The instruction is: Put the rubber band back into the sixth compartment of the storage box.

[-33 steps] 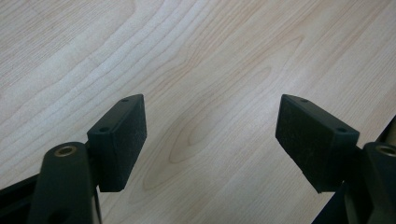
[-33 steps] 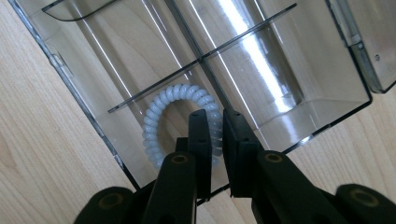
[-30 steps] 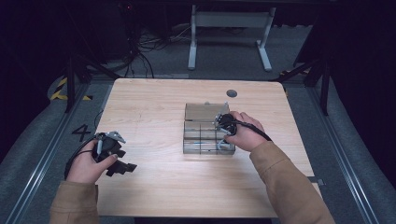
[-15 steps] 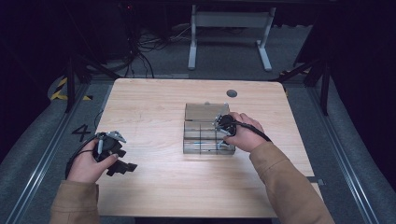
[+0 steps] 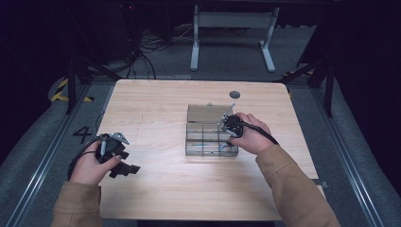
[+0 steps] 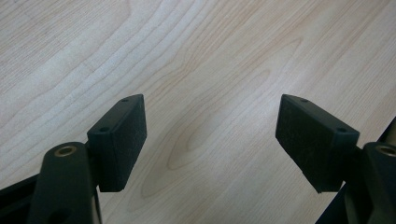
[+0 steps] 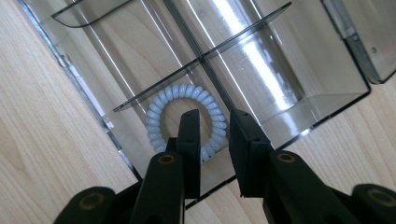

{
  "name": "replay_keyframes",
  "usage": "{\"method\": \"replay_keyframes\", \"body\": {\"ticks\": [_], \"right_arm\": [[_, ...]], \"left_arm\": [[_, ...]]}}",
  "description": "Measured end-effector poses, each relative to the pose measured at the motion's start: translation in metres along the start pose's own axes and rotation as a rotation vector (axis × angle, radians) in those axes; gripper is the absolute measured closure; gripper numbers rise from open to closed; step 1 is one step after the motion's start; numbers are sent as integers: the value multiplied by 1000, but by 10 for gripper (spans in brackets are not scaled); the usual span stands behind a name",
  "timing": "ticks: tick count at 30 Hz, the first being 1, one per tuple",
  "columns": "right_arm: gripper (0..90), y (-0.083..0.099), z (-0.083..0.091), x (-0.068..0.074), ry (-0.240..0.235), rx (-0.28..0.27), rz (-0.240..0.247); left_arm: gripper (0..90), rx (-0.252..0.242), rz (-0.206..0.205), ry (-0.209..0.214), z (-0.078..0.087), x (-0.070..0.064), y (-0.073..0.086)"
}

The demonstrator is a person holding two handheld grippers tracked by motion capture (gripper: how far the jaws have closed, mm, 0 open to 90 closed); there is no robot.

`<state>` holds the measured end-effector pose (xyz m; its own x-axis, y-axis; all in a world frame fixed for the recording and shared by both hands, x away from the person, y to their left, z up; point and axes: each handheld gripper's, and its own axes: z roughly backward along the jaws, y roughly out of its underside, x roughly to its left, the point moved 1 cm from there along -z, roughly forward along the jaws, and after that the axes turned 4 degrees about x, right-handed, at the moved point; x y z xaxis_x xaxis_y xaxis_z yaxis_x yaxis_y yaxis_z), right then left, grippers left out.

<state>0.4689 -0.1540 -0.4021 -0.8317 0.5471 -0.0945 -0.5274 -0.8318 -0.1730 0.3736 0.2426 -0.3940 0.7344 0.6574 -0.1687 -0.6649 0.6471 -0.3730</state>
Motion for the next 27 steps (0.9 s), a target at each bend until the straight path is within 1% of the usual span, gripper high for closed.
{"method": "replay_keyframes", "body": {"ticks": [1,2,3,6,9,10,15,18,20,23,27], "right_arm": [[743,3,6,-1,-7,-24,-6],[740,4,9,-1,-11,-40,-3],[738,5,13,-1,-17,-59,-14],[725,13,26,-2,-28,-110,-26],[717,18,32,-3,-30,-131,-33],[714,20,35,-3,-29,-145,-35],[696,37,50,-6,-34,-205,-63],[679,47,57,-7,-41,-235,-80],[677,53,61,-8,-39,-245,-95],[674,64,67,-9,-49,-261,-116],[654,78,73,-10,-51,-281,-146]], "left_arm": [[257,-1,1,0,0,0,0],[257,-5,4,-2,0,0,1],[258,-6,6,-3,1,0,1],[257,-7,4,-3,1,0,2],[257,-4,8,-5,1,0,5],[258,-5,17,-8,2,0,6],[257,-11,24,-9,4,-1,10],[257,-12,29,-13,5,-1,12],[257,-13,29,-13,5,0,12],[257,-16,33,-16,6,0,11],[257,-21,28,-12,5,1,8]]}}
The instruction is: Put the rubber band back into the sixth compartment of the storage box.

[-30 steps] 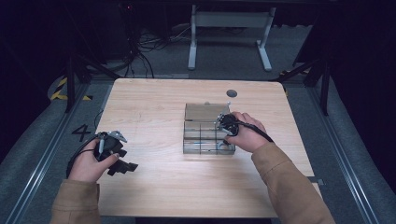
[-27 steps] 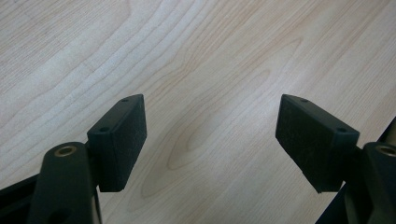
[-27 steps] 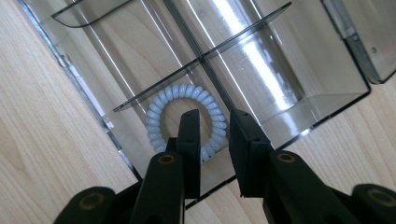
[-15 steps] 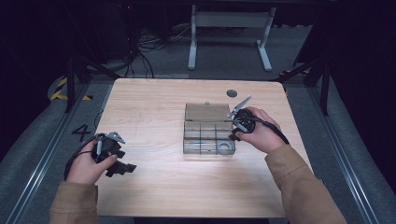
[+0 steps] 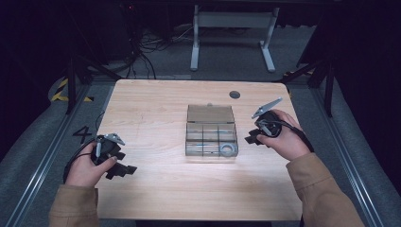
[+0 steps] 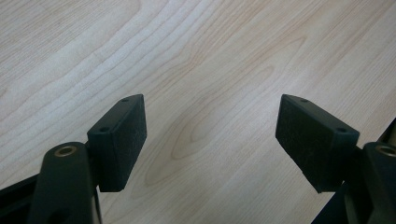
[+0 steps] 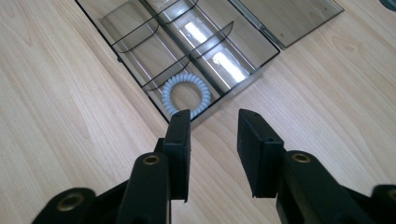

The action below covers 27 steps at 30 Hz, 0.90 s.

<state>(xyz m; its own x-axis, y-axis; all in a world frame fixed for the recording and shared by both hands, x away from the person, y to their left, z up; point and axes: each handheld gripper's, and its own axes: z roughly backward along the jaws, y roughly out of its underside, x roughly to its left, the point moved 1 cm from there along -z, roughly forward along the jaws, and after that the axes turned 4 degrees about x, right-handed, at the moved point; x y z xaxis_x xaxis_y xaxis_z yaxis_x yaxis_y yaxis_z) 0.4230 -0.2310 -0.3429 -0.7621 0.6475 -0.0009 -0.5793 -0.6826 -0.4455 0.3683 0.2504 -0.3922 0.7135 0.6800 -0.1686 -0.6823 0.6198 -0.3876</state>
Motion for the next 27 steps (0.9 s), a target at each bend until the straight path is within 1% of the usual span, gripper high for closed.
{"method": "replay_keyframes", "body": {"ticks": [4,9,12,15,23,24,27], "right_arm": [[643,13,8,-2,7,-7,-23],[636,33,16,-11,3,-30,-62],[623,45,21,-16,14,-42,-85],[599,54,25,-18,12,-58,-91],[552,79,24,-20,37,-67,-122],[542,82,23,-21,45,-69,-123],[492,90,22,-19,47,-73,-131]], "left_arm": [[257,-1,-7,3,0,1,-2],[258,-7,-9,4,0,1,-4],[257,-4,-8,2,0,1,-5],[257,-3,-11,3,0,1,-5],[257,1,-16,1,-1,-1,-6],[257,1,-16,1,-1,-1,-6],[257,2,-15,-2,-1,-1,-6]]}}
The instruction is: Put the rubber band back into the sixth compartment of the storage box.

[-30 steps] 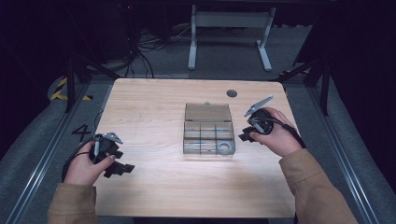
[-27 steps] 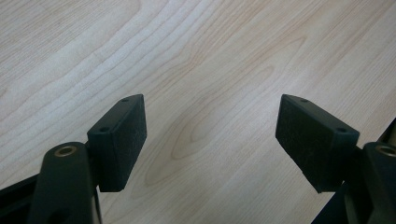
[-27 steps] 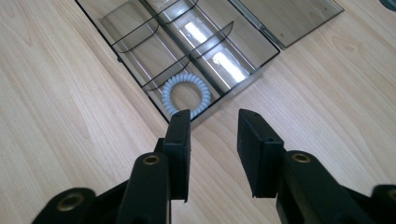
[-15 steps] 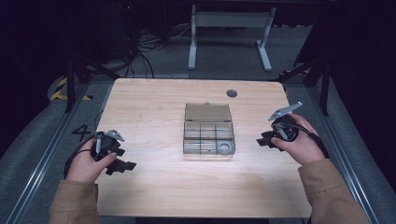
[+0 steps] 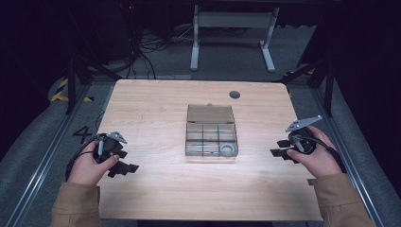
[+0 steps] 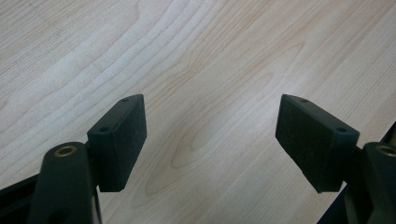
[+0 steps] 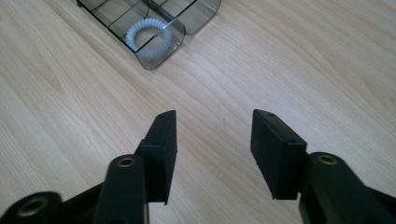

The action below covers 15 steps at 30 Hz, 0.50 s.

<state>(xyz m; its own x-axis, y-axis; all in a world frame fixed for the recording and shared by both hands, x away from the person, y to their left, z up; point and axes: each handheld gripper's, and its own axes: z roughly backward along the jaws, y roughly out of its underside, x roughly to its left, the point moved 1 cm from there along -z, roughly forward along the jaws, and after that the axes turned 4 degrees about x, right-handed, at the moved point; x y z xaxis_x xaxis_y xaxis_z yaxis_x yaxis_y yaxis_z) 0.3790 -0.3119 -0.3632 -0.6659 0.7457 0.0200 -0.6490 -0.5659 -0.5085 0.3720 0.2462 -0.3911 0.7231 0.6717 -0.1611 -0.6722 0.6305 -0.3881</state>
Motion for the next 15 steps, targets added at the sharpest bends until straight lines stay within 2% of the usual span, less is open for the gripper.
{"method": "replay_keyframes", "body": {"ticks": [10,15], "right_arm": [[459,29,-11,5,-5,-2,-36],[458,36,-19,8,-15,0,-41]], "left_arm": [[257,7,-4,1,-1,-1,-1],[258,6,-3,0,-1,0,-1]]}}
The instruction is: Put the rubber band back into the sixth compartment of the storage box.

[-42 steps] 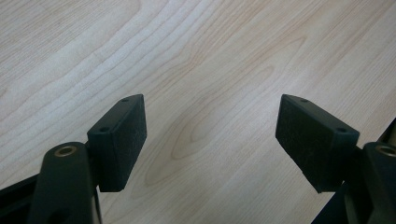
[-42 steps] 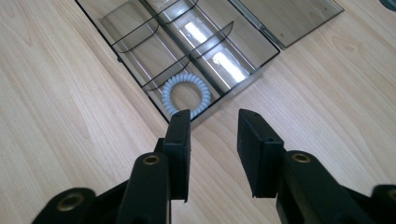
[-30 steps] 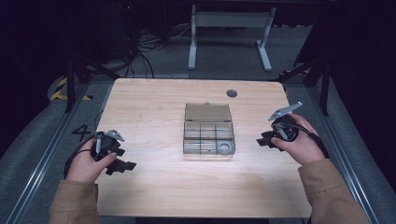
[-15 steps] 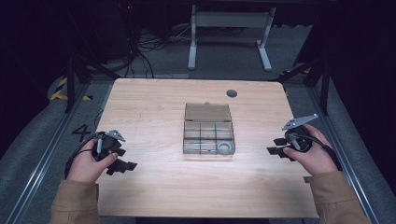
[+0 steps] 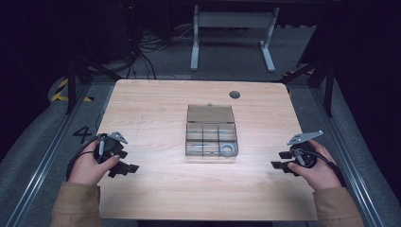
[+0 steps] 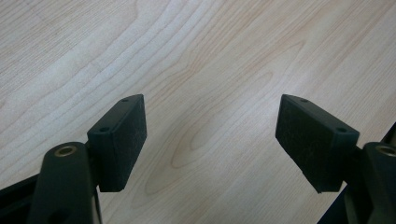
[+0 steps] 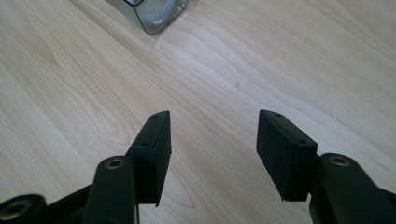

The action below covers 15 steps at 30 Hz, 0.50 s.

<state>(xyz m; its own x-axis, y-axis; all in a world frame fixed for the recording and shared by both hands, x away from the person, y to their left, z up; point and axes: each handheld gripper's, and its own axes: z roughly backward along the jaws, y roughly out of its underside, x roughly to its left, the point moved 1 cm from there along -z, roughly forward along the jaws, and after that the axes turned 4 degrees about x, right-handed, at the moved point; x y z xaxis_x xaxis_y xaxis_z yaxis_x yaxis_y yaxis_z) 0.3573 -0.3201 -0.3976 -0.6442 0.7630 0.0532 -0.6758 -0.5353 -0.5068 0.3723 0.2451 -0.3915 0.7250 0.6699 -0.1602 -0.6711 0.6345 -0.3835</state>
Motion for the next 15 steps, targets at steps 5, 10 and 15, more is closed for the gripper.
{"method": "replay_keyframes", "body": {"ticks": [5,10,15], "right_arm": [[458,10,-11,5,-10,-20,-12],[460,15,-24,9,-7,-6,2],[460,16,-34,15,-7,-11,26]], "left_arm": [[258,-3,1,0,0,0,0],[258,2,-1,-1,-1,0,-1],[258,2,-7,0,-1,-1,-1]]}}
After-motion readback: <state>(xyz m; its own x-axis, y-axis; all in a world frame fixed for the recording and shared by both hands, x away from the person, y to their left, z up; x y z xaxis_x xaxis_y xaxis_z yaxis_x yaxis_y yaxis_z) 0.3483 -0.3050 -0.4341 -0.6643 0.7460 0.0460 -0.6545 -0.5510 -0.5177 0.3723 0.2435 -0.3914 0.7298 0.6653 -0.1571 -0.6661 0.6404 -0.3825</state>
